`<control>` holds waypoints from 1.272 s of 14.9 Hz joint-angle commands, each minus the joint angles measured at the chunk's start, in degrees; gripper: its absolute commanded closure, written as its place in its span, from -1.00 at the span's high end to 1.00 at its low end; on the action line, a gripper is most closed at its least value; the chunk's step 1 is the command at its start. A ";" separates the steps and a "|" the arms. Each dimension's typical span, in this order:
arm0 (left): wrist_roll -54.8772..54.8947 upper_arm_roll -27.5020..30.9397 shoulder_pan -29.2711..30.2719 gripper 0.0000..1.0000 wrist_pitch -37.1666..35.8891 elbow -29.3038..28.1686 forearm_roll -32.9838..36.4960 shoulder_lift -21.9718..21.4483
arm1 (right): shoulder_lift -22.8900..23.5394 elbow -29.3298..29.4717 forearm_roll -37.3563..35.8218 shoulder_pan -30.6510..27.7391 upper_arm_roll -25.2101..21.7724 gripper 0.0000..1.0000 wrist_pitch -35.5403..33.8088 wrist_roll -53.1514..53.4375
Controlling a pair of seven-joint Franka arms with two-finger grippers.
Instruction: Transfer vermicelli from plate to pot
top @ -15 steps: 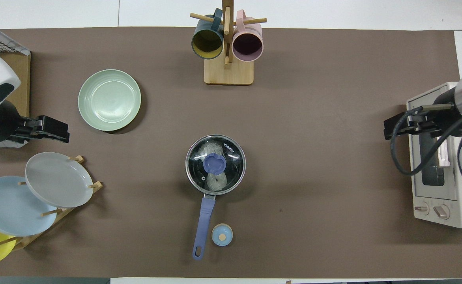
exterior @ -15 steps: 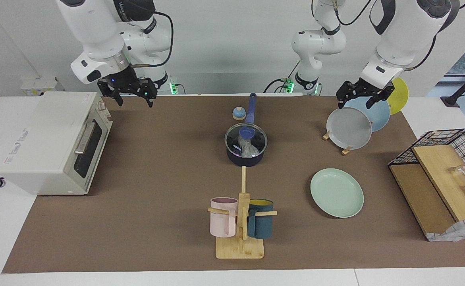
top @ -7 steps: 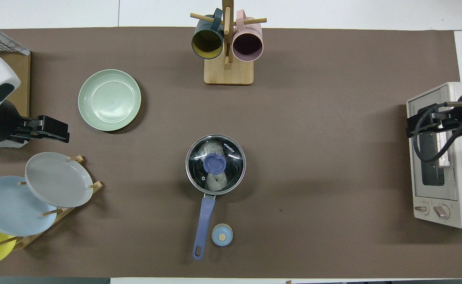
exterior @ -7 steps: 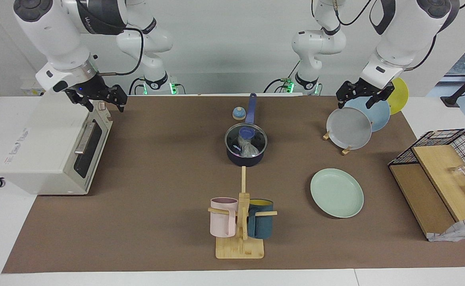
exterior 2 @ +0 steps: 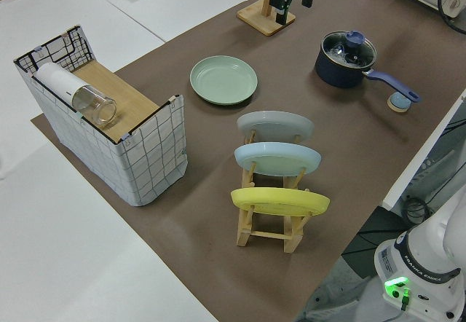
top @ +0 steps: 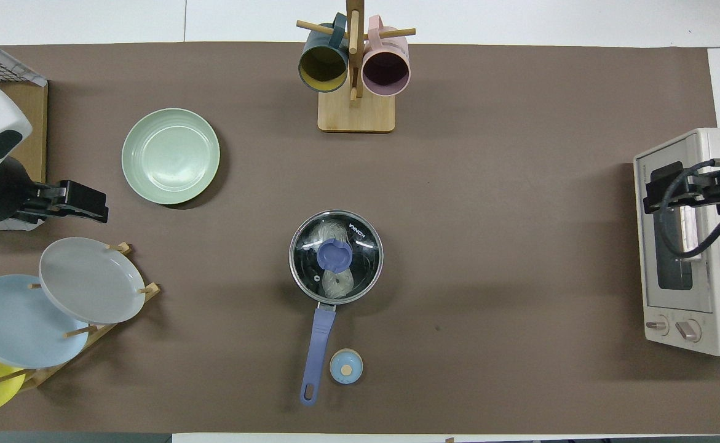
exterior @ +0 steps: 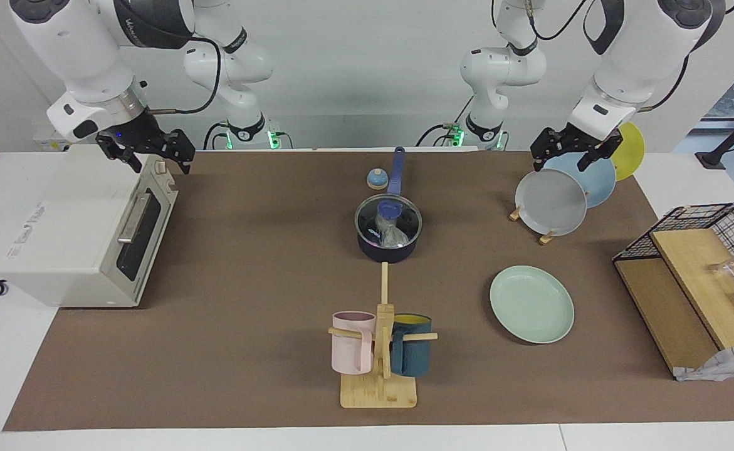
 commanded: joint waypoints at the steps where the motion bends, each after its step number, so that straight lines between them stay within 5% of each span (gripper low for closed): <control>1: 0.27 -0.36 0.69 1.00 -0.64 0.29 0.59 -0.30 | -1.30 -0.93 1.29 -0.81 0.39 1.00 -0.26 0.49; 19: 0.27 -0.36 0.69 1.00 -0.72 0.29 0.59 -0.30 | -0.60 -0.31 1.12 -4.50 2.75 1.00 -0.79 0.32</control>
